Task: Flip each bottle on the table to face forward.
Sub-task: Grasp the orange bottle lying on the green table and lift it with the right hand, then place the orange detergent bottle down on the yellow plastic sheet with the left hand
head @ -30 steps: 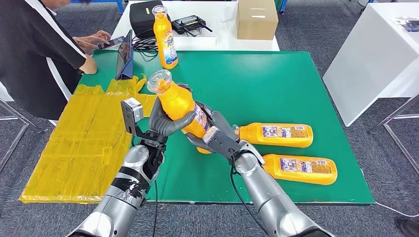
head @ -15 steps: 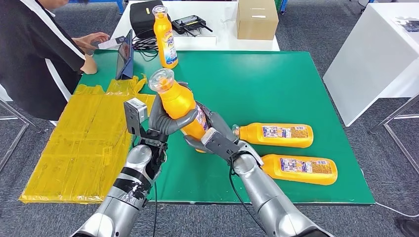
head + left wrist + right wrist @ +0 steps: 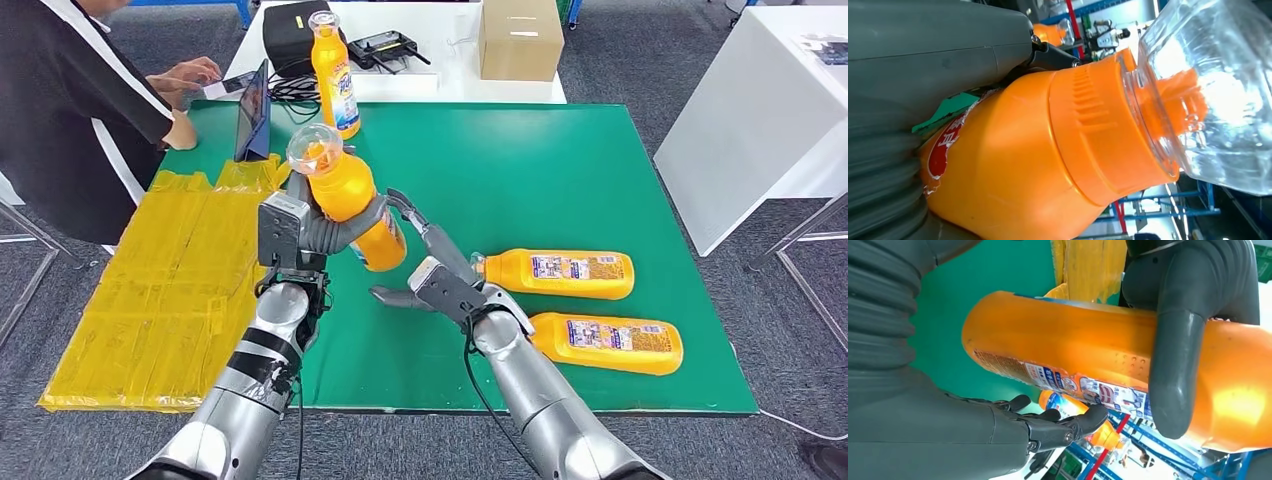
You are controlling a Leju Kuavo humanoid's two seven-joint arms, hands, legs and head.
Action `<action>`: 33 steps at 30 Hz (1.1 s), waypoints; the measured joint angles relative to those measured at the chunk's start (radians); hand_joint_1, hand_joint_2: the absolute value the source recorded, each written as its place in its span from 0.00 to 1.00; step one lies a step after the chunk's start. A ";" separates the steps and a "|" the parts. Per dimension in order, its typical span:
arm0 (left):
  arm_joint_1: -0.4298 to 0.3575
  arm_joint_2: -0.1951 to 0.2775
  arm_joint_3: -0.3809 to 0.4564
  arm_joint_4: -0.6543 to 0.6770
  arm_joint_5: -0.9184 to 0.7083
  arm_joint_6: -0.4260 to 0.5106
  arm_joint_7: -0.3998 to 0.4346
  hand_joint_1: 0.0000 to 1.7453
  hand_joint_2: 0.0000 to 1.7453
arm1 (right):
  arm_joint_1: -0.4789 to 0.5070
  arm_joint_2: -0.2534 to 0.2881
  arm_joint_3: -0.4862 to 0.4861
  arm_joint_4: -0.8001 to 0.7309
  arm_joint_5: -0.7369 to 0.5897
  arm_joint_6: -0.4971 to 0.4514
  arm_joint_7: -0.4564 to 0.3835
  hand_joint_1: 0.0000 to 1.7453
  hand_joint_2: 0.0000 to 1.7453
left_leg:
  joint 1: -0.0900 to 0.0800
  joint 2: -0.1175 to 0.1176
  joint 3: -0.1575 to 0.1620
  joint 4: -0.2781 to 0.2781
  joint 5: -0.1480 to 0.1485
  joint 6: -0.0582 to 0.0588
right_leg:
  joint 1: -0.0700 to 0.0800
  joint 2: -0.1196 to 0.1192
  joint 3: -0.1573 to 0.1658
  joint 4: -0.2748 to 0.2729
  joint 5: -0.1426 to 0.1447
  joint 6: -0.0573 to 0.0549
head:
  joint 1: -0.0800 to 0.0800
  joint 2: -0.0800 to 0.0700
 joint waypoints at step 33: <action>-0.262 0.315 -0.343 0.660 -1.395 0.499 0.969 1.00 1.00 | -0.117 -0.068 0.143 -0.144 0.056 -0.007 0.090 0.00 1.00 | -0.001 0.002 0.000 0.000 0.001 0.000 | 0.000 0.001 0.000 0.001 0.000 0.000 | 0.000 0.000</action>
